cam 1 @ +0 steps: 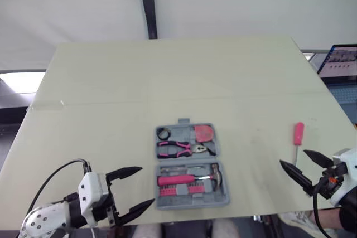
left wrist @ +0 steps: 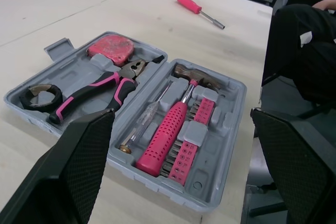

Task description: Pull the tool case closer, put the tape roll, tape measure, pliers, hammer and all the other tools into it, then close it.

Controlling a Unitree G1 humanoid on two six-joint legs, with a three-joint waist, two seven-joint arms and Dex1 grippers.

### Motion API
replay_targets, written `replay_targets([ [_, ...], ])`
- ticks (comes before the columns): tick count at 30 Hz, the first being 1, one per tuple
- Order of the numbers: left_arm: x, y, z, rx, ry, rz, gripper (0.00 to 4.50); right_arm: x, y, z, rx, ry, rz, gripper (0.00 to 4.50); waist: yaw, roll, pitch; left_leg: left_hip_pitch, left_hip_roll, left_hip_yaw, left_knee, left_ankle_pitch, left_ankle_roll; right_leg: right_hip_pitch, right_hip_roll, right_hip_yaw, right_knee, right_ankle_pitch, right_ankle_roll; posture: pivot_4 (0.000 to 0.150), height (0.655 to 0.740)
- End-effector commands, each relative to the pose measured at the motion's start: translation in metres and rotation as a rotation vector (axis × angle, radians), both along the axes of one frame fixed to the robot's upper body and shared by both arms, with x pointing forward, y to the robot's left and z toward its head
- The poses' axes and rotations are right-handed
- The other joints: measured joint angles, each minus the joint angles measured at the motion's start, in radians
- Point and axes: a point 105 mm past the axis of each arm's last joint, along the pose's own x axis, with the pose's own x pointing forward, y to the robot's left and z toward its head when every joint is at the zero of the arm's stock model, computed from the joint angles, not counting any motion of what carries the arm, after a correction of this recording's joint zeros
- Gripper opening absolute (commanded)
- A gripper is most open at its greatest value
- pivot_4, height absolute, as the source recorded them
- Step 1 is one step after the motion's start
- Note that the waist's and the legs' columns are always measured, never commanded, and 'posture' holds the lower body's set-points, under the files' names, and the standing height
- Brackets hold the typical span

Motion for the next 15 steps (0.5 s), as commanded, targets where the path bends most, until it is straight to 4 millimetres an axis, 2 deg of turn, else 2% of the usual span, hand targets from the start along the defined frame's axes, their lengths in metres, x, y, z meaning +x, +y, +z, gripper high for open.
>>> replay_targets([
  [1,-0.001,-0.006,0.007,0.003,-0.029,-0.018,4.45,0.001,-0.027,-0.011,0.058,0.100,-0.184,4.50,0.000,0.000,0.000,0.000,0.000,0.000,0.000,0.000,0.000,0.000,0.000,0.000,0.000,0.000,0.000,0.150,0.7400],
  [7,-0.002,-0.009,0.009,-0.001,-0.026,-0.001,4.45,0.024,-0.051,-0.019,0.098,0.176,-0.414,4.50,-0.004,0.002,-0.001,0.000,0.000,0.001,0.000,0.000,0.000,-0.001,0.000,0.001,0.001,0.000,0.000,0.150,0.7400],
  [15,0.002,-0.006,0.014,0.024,-0.037,0.026,4.45,0.056,-0.062,-0.021,0.056,0.198,-0.513,4.50,0.000,0.004,-0.002,-0.007,0.000,0.006,0.000,0.001,0.000,-0.013,0.000,0.004,0.008,0.000,0.000,0.150,0.7400],
])
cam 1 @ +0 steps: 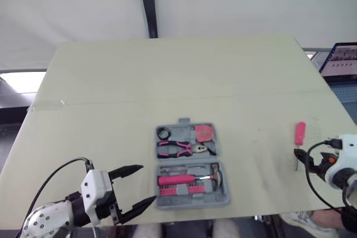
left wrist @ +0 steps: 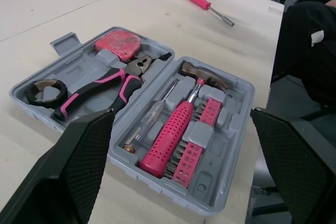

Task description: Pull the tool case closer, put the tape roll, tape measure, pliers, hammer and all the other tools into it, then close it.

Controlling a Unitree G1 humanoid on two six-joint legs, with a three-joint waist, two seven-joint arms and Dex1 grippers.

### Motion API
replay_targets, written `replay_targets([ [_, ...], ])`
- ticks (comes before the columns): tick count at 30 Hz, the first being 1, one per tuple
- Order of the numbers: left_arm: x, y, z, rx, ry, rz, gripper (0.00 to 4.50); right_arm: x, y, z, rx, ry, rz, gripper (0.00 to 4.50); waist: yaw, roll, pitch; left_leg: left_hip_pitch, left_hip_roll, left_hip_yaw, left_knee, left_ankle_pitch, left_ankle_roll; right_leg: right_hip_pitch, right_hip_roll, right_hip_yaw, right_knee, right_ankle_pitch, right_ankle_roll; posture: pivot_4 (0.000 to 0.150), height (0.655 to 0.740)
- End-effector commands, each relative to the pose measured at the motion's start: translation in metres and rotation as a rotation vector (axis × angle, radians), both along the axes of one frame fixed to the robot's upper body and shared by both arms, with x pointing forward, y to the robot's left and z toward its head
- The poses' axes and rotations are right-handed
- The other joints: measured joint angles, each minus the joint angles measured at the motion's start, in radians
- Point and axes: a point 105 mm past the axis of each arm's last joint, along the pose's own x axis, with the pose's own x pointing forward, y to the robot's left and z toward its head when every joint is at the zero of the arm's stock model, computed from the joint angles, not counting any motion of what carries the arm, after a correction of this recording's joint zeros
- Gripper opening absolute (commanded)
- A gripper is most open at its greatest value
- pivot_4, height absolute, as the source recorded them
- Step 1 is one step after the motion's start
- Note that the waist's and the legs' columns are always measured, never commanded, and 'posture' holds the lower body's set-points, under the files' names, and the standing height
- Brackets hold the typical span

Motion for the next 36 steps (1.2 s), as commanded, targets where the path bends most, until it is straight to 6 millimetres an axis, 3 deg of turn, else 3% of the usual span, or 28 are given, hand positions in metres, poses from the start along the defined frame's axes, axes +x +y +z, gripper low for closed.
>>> replay_targets([
  [1,0.000,-0.002,0.011,0.011,-0.043,0.002,4.45,0.011,-0.011,-0.002,-0.041,0.026,-0.062,4.50,-0.001,0.000,0.000,0.000,0.000,0.000,0.000,0.000,0.000,0.000,0.000,0.000,0.000,0.000,0.000,0.150,0.7400],
  [9,0.002,-0.003,0.015,0.026,-0.066,0.034,4.45,0.041,-0.018,-0.012,-0.066,0.060,-0.093,4.50,-0.002,0.000,0.000,0.000,0.000,0.002,0.000,0.001,0.000,-0.002,0.000,0.002,0.002,0.000,0.000,0.150,0.7400],
  [20,0.000,-0.006,0.017,0.055,-0.077,0.079,4.45,0.067,-0.019,-0.024,-0.081,0.092,-0.089,4.50,-0.004,0.000,0.000,0.001,0.000,0.003,0.000,0.001,-0.001,-0.002,0.000,0.002,0.002,0.000,0.000,0.150,0.7400],
  [30,0.000,-0.006,0.014,0.063,-0.080,0.102,4.45,0.074,-0.018,-0.027,-0.085,0.100,-0.077,4.50,-0.005,-0.001,0.000,0.000,0.001,0.003,0.000,0.001,-0.001,-0.002,0.000,0.002,0.002,0.000,0.000,0.150,0.7400],
  [33,0.001,-0.007,0.013,0.061,-0.079,0.102,4.50,0.075,-0.018,-0.026,-0.085,0.101,-0.075,3.69,-0.006,-0.001,0.000,0.000,0.001,0.003,0.000,0.001,-0.001,-0.002,0.000,0.002,0.002,0.000,0.000,0.150,0.7400],
  [36,0.002,-0.008,0.011,0.065,-0.077,0.098,4.50,0.075,-0.016,-0.026,-0.083,0.106,-0.064,2.20,-0.002,-0.001,0.000,0.000,0.001,0.003,0.000,0.001,-0.001,-0.002,0.000,0.002,0.002,0.000,0.000,0.150,0.7400],
])
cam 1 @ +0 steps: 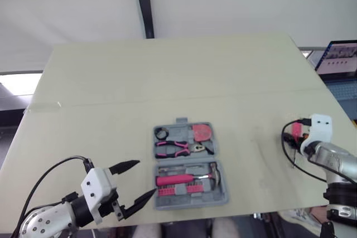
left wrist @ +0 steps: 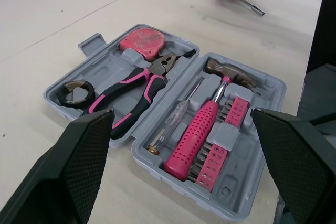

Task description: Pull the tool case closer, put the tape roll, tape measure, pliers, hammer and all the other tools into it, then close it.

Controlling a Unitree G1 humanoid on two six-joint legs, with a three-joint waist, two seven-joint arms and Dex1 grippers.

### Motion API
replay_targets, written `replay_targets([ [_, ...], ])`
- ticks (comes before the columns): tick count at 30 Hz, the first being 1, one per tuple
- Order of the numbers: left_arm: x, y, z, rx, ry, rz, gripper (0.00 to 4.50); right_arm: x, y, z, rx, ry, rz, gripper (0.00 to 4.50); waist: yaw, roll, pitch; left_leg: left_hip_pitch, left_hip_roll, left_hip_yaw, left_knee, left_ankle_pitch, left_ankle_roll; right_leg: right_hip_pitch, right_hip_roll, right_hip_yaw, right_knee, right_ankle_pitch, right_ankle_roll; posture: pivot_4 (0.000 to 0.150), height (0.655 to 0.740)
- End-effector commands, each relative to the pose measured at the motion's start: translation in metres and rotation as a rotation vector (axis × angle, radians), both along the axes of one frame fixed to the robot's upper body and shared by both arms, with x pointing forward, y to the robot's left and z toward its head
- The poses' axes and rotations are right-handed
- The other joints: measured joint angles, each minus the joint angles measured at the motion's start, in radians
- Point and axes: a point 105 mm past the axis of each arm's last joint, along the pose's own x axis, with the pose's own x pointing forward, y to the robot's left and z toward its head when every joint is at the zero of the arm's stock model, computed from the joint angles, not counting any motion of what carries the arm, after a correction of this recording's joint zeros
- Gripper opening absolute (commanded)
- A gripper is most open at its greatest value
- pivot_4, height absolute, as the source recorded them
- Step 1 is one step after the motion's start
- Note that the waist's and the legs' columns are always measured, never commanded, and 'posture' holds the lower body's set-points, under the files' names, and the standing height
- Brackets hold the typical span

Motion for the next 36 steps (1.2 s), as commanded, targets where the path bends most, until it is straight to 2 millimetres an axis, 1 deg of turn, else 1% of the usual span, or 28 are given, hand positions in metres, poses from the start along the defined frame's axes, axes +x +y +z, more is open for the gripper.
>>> replay_targets([
  [1,-0.001,-0.006,0.006,-0.001,-0.035,-0.023,4.50,-0.003,-0.006,0.004,-0.027,0.009,-0.006,1.69,0.005,0.000,0.000,0.000,0.000,0.000,0.000,0.000,0.000,0.000,0.000,0.000,0.000,0.000,0.000,0.150,0.7400],
  [2,-0.001,-0.006,0.005,0.000,-0.035,-0.025,4.50,-0.003,-0.006,0.004,-0.028,0.011,-0.002,1.17,0.007,0.000,0.000,0.000,0.000,0.000,0.000,0.000,0.000,0.000,0.000,0.000,0.000,0.000,0.000,0.150,0.7400],
  [4,0.000,-0.007,0.005,0.000,-0.034,-0.026,4.50,-0.003,-0.006,0.005,-0.029,0.012,0.000,0.41,0.006,0.000,0.000,0.000,0.000,0.000,0.000,0.000,0.000,0.000,0.000,0.000,0.000,0.000,0.000,0.150,0.7400],
  [9,-0.001,-0.006,0.001,-0.003,-0.019,-0.028,4.50,-0.003,-0.005,0.012,-0.043,0.009,0.023,0.43,0.005,0.000,0.000,0.000,0.000,0.000,0.000,0.000,0.000,0.000,0.000,0.000,0.000,0.000,0.000,0.150,0.7400],
  [13,0.000,0.000,0.000,-0.036,-0.009,0.005,4.50,-0.007,0.004,0.032,-0.090,0.031,0.140,0.43,0.005,0.000,0.000,-0.002,0.000,0.000,0.000,0.000,0.000,-0.002,0.000,0.000,0.000,0.000,0.000,0.150,0.7400],
  [15,-0.001,0.009,-0.003,-0.030,-0.001,0.022,4.50,-0.013,0.022,0.045,-0.123,0.073,0.288,0.43,0.005,0.001,0.000,-0.005,0.000,0.000,0.001,0.000,0.000,-0.006,0.000,0.000,0.001,0.000,0.000,0.150,0.7400],
  [16,-0.002,0.014,-0.005,-0.021,0.009,0.023,4.50,-0.019,0.036,0.052,-0.152,0.105,0.396,0.43,0.005,0.002,0.000,-0.008,0.000,0.000,0.001,0.000,0.000,-0.009,0.000,0.000,0.001,0.000,0.000,0.150,0.7400],
  [17,-0.003,0.017,-0.006,-0.016,0.015,0.022,4.50,-0.024,0.046,0.055,-0.170,0.133,0.468,0.43,0.002,0.002,0.001,-0.011,0.000,0.000,0.002,0.001,0.000,-0.013,0.000,0.000,0.002,0.000,0.000,0.150,0.7400],
  [18,-0.005,0.019,-0.009,-0.008,0.029,0.011,4.50,-0.031,0.060,0.059,-0.180,0.170,0.570,0.43,0.002,0.002,0.001,-0.011,0.001,0.001,0.001,0.001,-0.001,-0.014,0.001,0.000,0.002,0.000,0.000,0.150,0.7400],
  [19,-0.007,0.023,-0.011,0.003,0.040,0.009,4.50,-0.041,0.079,0.065,-0.219,0.206,0.716,0.43,0.001,0.001,0.001,-0.011,0.001,0.001,0.001,0.001,-0.001,-0.014,0.001,0.000,0.002,0.000,0.000,0.150,0.7400],
  [20,-0.009,0.026,-0.013,0.011,0.047,0.007,4.50,-0.049,0.091,0.068,-0.242,0.238,0.812,0.43,0.002,0.001,0.002,-0.011,0.001,0.001,0.001,0.001,-0.001,-0.014,0.001,0.000,0.002,0.000,0.000,0.150,0.7400],
  [22,-0.009,0.030,-0.014,0.017,0.049,0.017,4.50,-0.064,0.118,0.077,-0.245,0.289,0.983,0.43,0.002,0.000,0.002,-0.011,0.002,0.001,0.001,0.001,-0.001,-0.014,0.001,0.000,0.002,0.000,0.000,0.150,0.7400],
  [25,-0.008,0.032,-0.011,0.021,0.045,0.022,4.50,-0.082,0.152,0.091,-0.265,0.335,1.181,0.43,0.003,-0.004,0.005,-0.012,0.002,0.001,0.002,0.001,-0.001,-0.014,0.002,0.000,0.002,0.000,0.000,0.150,0.7400],
  [28,-0.007,0.032,-0.007,0.025,0.042,0.034,4.50,-0.098,0.177,0.097,-0.308,0.387,1.322,0.43,0.006,-0.007,0.007,-0.012,0.002,0.001,0.002,0.001,-0.001,-0.015,0.002,0.000,0.002,0.000,0.000,0.150,0.7400],
  [31,-0.007,0.030,-0.004,0.027,0.045,0.039,4.50,-0.111,0.207,0.099,-0.285,0.398,1.456,0.43,0.004,-0.009,0.009,-0.013,0.002,0.000,0.002,0.001,-0.001,-0.015,0.002,-0.001,0.002,0.000,0.000,0.150,0.7400],
  [34,-0.006,0.027,0.001,0.017,0.048,0.043,4.50,-0.118,0.229,0.095,-0.291,0.412,1.544,0.43,0.003,-0.011,0.010,-0.013,0.003,0.000,0.002,0.001,-0.001,-0.015,0.002,-0.001,0.002,0.000,0.000,0.150,0.7400],
  [36,-0.006,0.025,0.003,0.014,0.051,0.045,4.50,-0.122,0.238,0.091,-0.307,0.435,1.586,0.43,0.003,-0.011,0.010,-0.013,0.002,0.000,0.002,0.001,-0.001,-0.015,0.002,-0.001,0.002,0.000,0.000,0.150,0.7400],
])
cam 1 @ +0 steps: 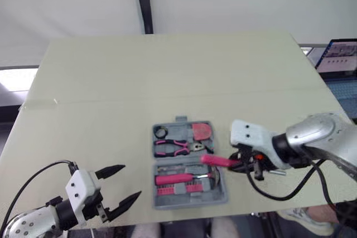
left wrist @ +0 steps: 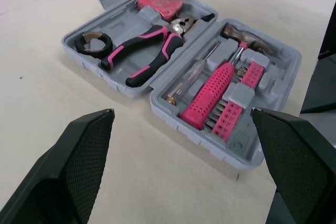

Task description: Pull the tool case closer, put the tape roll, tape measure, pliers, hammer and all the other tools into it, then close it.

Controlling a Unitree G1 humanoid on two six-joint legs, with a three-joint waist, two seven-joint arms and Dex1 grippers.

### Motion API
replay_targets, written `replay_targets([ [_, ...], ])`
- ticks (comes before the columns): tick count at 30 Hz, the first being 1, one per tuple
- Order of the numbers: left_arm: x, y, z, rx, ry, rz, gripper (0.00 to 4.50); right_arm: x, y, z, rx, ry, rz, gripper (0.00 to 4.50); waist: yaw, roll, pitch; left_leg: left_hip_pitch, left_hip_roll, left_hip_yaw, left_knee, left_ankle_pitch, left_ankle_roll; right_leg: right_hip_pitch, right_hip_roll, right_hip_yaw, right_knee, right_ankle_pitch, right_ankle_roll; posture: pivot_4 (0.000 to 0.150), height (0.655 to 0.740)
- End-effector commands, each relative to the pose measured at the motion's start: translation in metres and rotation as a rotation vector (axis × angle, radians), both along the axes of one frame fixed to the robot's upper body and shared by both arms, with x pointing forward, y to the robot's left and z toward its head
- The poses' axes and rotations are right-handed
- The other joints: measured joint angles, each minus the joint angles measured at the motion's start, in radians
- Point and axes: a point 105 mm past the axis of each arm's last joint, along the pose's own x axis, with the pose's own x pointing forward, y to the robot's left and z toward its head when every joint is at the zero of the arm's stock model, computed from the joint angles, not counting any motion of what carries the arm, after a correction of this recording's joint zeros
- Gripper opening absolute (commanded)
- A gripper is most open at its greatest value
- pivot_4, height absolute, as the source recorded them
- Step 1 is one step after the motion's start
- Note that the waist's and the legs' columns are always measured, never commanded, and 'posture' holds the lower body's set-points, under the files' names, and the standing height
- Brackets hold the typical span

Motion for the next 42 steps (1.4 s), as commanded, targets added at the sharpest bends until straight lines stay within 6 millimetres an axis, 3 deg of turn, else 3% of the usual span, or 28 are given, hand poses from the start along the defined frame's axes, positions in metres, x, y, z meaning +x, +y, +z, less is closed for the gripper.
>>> replay_targets([
  [1,-0.002,-0.005,0.009,-0.009,-0.010,-0.005,4.50,-0.008,0.012,-0.007,-0.050,0.007,0.057,0.43,0.000,0.000,0.000,0.000,0.000,0.000,0.000,0.000,0.000,0.000,0.000,0.000,0.000,0.000,0.000,0.150,0.7400],
  [7,-0.012,0.001,0.007,0.020,0.033,0.006,4.50,0.000,0.028,-0.030,-0.115,0.001,0.056,0.43,0.000,-0.001,0.000,0.000,0.000,0.000,0.001,0.000,0.000,-0.001,0.000,0.000,0.002,0.000,0.000,0.150,0.7400],
  [22,-0.036,0.020,-0.006,0.057,0.111,-0.005,4.50,-0.008,0.083,-0.058,-0.094,0.055,0.144,0.43,-0.004,-0.001,-0.001,-0.001,0.000,0.000,0.002,0.000,-0.001,-0.002,0.000,0.000,0.005,0.000,-0.001,0.150,0.7400],
  [42,-0.060,0.025,-0.018,0.108,0.161,-0.131,4.50,-0.018,0.106,-0.071,-0.110,0.101,0.252,0.43,-0.027,-0.002,-0.001,-0.012,0.002,0.003,0.005,0.000,-0.001,-0.017,0.000,-0.001,0.010,0.000,-0.002,0.150,0.7400],
])
